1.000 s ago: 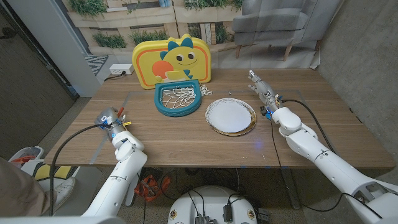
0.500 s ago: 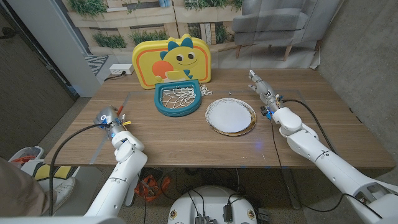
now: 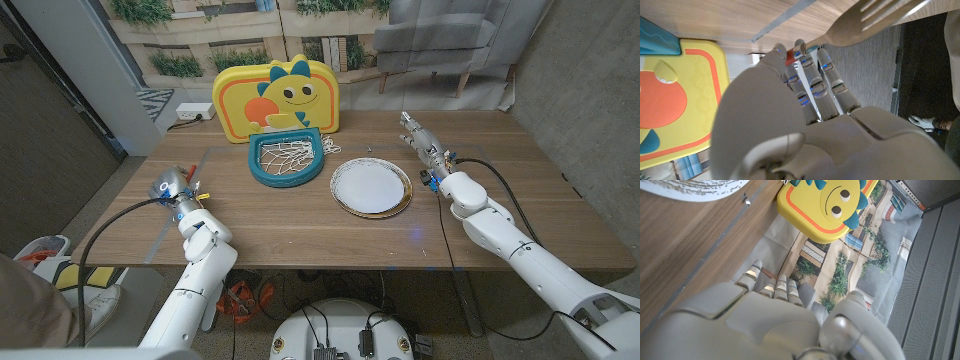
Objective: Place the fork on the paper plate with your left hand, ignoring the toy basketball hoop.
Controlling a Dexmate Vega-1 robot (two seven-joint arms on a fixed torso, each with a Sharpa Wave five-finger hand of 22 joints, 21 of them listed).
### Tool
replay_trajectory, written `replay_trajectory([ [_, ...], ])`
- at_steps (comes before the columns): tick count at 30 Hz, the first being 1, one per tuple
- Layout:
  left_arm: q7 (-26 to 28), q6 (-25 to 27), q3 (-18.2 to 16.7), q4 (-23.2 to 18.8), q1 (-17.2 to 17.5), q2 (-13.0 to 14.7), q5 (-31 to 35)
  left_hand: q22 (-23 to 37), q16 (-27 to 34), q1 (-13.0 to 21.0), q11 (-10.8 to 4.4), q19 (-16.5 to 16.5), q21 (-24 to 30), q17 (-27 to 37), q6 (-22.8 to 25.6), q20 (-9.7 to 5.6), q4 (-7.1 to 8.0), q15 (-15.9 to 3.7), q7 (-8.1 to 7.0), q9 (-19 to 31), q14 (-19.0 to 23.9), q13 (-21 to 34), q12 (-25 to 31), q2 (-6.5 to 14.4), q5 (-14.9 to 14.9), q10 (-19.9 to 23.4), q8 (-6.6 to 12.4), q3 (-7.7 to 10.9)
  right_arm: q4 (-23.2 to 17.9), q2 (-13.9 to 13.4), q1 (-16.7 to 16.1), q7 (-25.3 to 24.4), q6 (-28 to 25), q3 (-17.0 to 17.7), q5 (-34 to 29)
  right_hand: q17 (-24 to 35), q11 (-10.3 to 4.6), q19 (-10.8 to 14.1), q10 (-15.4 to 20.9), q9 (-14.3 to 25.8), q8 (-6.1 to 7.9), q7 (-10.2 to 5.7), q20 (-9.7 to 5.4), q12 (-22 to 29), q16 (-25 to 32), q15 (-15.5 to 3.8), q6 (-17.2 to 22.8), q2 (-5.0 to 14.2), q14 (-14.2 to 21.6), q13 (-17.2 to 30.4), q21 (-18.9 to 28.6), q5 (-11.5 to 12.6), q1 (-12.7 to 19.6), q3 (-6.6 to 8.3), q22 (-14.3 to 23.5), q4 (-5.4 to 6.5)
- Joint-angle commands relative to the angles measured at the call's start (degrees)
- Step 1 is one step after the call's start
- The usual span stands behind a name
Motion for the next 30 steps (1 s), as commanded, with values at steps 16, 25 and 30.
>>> replay_trajectory([
  [16, -0.79, -0.64, -0.19, -5.16, 2.07, -0.54, 3.45, 0.13, -0.58, 0.49, -0.69, -0.49, 1.86, -0.04, -0.17, -4.26, 0.19, -5.84, 0.55, 1.0, 1.29, 0.23, -0.26, -0.12, 0.12, 1.93, 0.8, -0.51, -1.37, -1.16, -0.69, 0.59, 0.42, 0.65, 0.4, 0.08, -0.01, 0.3, 0.14, 0.29, -0.17, -0.1, -0.06, -0.14, 0.06, 0.08, 0.48, 0.45, -0.02, 0.18, 0.15, -0.17, -0.02, 0.09, 0.26, -0.62],
  [25, -1.28, -0.24, 0.16, -6.45, 2.05, -0.83, 4.74, 0.12, -0.88, 0.47, -0.73, -0.52, 2.6, -0.22, -0.44, -4.3, 0.21, -5.85, 0.56, 0.99, 1.49, 0.25, -0.43, -0.09, 0.12, 1.96, 0.65, -0.65, -1.06, -1.24, -0.57, 0.8, 0.73, 0.79, 0.5, 0.08, 0.03, 0.31, 0.18, 0.29, -0.17, -0.07, -0.05, -0.12, 0.05, 0.08, 0.48, 0.48, -0.03, 0.18, 0.15, -0.17, -0.02, 0.1, 0.26, -0.65],
  [30, -2.35, -0.36, 0.28, -7.42, 1.93, -0.84, 4.92, 0.14, -0.92, 0.45, -0.78, -0.23, 3.22, -0.26, -0.48, -4.3, 0.21, -5.85, 0.56, 0.98, 1.87, 0.15, -0.52, -0.11, 0.11, 2.15, 0.59, -0.77, -0.5, -0.96, -0.2, 0.97, 0.66, 0.75, 0.68, 0.07, 0.09, 0.31, 0.14, 0.29, -0.17, -0.1, -0.06, -0.14, 0.05, 0.07, 0.49, 0.49, -0.02, 0.18, 0.15, -0.17, -0.02, 0.1, 0.26, -0.66],
])
